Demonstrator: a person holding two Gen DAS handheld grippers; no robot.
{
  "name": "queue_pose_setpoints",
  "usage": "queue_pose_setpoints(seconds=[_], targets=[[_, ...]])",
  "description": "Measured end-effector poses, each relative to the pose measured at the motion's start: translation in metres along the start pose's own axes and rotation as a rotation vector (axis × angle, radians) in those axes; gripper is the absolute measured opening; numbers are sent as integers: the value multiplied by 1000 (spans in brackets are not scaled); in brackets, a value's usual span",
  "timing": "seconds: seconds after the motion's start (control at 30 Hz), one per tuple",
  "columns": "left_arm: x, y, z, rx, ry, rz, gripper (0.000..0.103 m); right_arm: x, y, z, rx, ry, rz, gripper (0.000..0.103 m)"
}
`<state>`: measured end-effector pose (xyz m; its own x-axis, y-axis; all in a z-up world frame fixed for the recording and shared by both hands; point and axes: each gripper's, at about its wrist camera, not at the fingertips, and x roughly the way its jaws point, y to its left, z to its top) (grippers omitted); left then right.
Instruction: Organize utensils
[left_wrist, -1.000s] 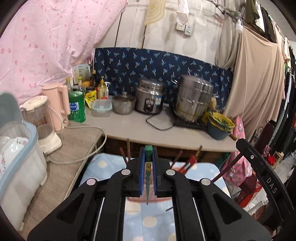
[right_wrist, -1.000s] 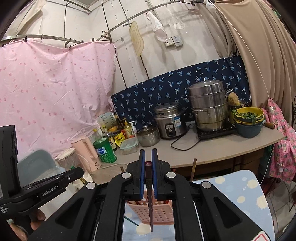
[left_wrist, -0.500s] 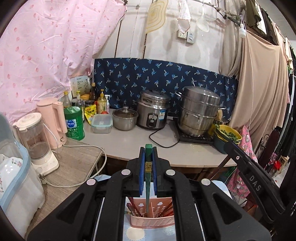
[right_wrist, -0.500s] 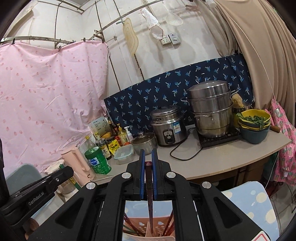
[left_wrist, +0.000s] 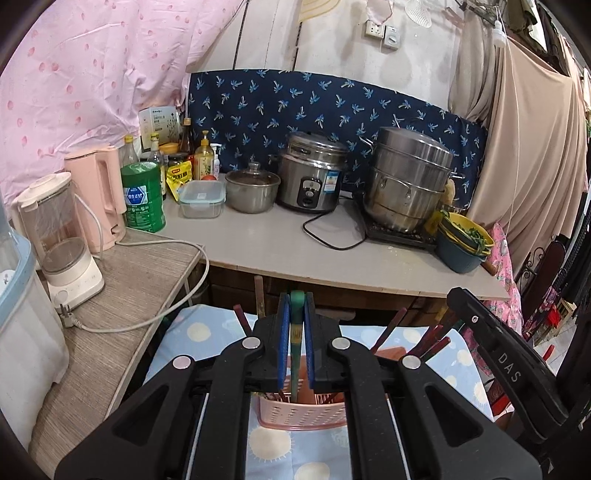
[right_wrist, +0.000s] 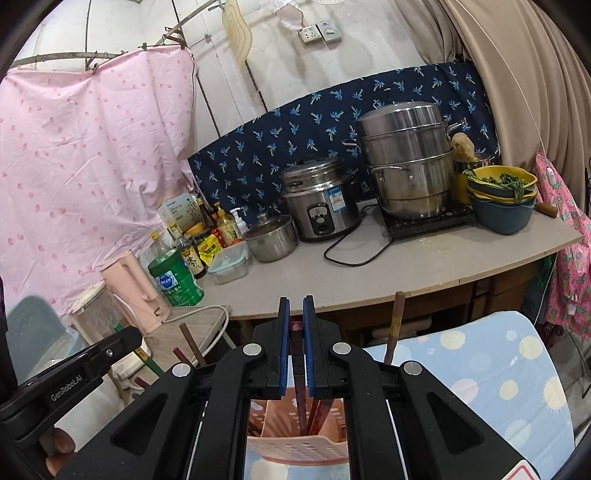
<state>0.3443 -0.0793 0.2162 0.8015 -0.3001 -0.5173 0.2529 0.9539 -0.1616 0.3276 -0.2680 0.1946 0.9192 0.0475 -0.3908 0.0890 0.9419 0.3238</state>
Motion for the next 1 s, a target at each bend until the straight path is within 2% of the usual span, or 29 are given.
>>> queue_pose_setpoints(seconds=[0.07,0.13,0.2,0.43,0.5,0.57,0.77,1.0], targets=[[0,-1,-4,8,0,4,8,-2,1,-3,-17,-4,-16,9],[-1,-2,-8,13,3,6,13,-6,2,-6,-32,-7,-25,12],[-3,-3,-12,14,2,13,23,-10,1,-8,-31,-2,-21,12],[-17,-8,-23,32,-2,27,29,-33,-4,-11,-17,-14,-16,23],[-23,-9,-26,34,-7,32,35,-41,-5,-13,-15,-14,-12,25],[-28,-10,-29,37,-10,34,35,-49,-5,-16,-15,-13,-8,27],[-43,-14,-41,50,-2,42,40,-71,-2,-29,-27,-3,-2,29],[-62,-18,-57,64,1,47,40,-93,4,-48,-59,22,2,29]])
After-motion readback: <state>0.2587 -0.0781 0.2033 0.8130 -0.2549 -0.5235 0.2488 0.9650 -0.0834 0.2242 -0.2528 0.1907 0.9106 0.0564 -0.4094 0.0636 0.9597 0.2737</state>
